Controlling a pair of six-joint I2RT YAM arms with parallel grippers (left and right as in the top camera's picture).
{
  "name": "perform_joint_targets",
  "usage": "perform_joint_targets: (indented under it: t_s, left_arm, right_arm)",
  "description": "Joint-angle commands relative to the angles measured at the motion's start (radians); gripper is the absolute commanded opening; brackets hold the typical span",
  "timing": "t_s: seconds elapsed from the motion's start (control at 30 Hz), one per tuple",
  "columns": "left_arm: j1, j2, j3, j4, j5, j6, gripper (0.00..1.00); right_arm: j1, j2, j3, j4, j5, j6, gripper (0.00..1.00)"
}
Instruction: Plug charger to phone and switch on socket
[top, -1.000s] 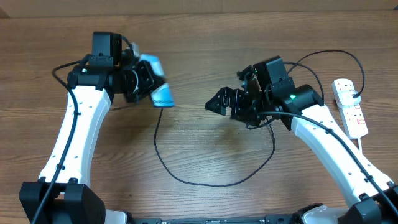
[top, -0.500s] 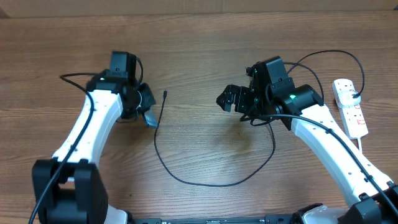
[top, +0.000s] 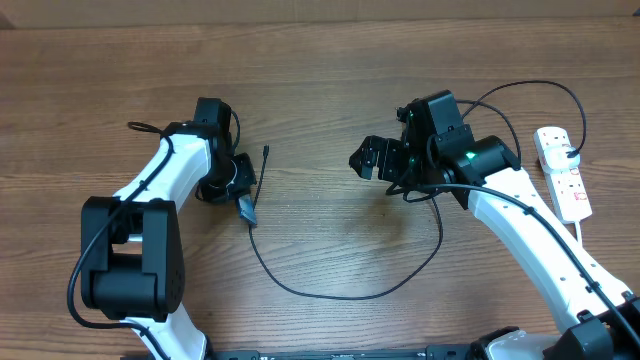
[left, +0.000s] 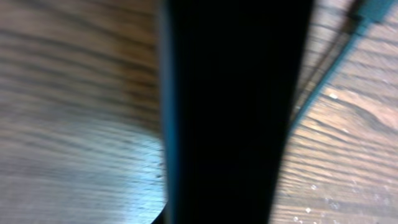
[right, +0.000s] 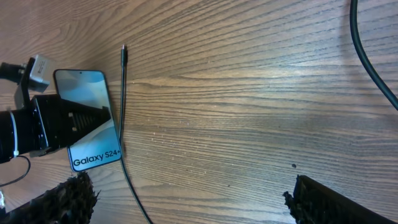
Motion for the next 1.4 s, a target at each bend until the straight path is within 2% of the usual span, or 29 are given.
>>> perform_joint_targets:
  t_s: [0.0, 0.3, 0.4, 0.53, 0.83, 1.17, 1.37]
  left_arm:
    - [-0.01, 0.048, -0.003, -0.027, 0.16, 0.123, 0.04]
    - [-0.023, 0.031, 0.009, -0.068, 0.275, 0.16, 0.04]
    - [-0.019, -0.003, 0.049, -0.097, 0.338, 0.16, 0.04]
    - [-0.019, -0.085, 0.123, -0.158, 0.353, 0.159, 0.04]
    - [-0.018, -0.267, 0.203, -0.191, 0.266, 0.122, 0.04]
    - [0.026, -0.266, 0.203, -0.223, 0.076, 0.025, 0.04]
    - [0.103, -0.266, 0.203, -0.216, 0.116, 0.01, 0.04]
  right_arm:
    - [-0.001, -0.016, 0.011, 0.002, 0.011, -0.008, 1.0]
    - [-0.001, -0.016, 0.011, 0.002, 0.011, -0.008, 1.0]
    - [-0.001, -0.016, 0.011, 0.002, 0.011, -0.008, 1.0]
    - [-0.001, -0.016, 0.011, 0.002, 0.011, -0.008, 1.0]
    - [-0.001, -0.016, 0.011, 0.002, 0.011, -0.008, 1.0]
    - [-0.001, -0.016, 0.011, 0.002, 0.011, -0.008, 1.0]
    - [-0.001, -0.016, 0.011, 0.002, 0.011, -0.008, 1.0]
